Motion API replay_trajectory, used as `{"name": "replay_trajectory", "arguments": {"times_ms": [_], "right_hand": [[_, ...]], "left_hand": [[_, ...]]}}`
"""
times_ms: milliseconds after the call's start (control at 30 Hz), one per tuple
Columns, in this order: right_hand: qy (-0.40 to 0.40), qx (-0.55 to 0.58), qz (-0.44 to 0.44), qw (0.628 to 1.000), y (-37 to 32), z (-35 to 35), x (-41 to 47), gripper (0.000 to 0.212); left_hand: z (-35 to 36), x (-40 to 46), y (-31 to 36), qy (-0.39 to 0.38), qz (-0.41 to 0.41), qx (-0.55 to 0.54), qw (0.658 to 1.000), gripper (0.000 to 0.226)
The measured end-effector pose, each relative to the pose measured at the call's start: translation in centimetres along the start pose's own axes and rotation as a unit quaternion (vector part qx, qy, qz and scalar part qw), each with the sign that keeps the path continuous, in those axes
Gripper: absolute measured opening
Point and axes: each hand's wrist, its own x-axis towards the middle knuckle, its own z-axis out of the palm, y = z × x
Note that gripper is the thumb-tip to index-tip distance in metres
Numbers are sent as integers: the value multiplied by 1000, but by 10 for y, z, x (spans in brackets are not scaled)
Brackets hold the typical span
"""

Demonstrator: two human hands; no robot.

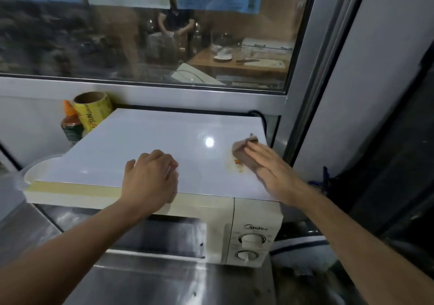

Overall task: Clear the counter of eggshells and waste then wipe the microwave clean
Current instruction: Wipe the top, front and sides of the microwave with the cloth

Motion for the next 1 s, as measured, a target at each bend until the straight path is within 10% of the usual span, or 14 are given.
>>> {"name": "replay_trajectory", "arguments": {"times_ms": [567, 833, 1000], "right_hand": [[-9, -100, 36, 994, -35, 5, -30, 60], [-188, -1, 82, 979, -71, -22, -81, 86], [-67, -175, 78, 979, -72, 8, -84, 88]], "left_hand": [[-11, -42, -11, -38, 54, 9, 998, 32], [-21, -31, -20, -97, 83, -19, 992, 27], [-34, -28, -48, -81, 114, -2, 990, 32]]}}
